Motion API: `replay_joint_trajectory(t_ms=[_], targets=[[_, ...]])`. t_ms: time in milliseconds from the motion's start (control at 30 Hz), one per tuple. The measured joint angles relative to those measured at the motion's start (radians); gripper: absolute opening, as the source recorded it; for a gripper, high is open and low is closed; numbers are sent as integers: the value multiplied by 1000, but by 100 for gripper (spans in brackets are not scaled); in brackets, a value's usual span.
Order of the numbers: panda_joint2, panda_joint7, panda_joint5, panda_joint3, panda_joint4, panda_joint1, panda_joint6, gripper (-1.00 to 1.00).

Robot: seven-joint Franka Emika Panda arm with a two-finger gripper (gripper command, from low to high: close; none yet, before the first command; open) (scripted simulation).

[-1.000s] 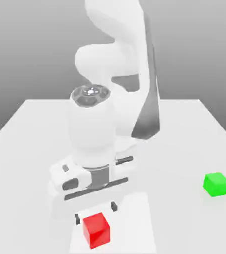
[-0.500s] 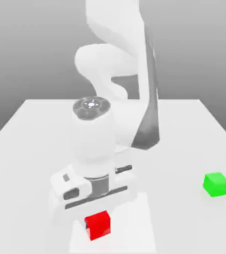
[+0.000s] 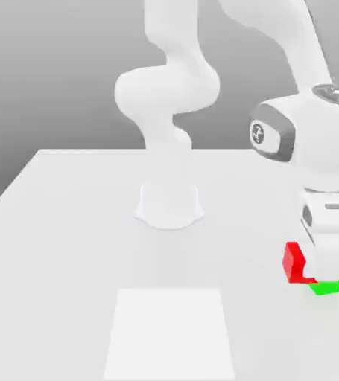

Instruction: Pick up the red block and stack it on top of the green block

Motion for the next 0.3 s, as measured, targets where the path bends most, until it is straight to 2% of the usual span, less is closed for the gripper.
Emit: replay_joint_trajectory(t_ms=[67, 167, 200, 300], targets=[[25, -82, -24, 28, -8, 77, 40, -100], [119, -93, -68, 14, -8, 76, 135, -100], [149, -86, -82, 7, -7, 79, 164, 100], [149, -86, -82, 7, -7, 79, 164, 100]])
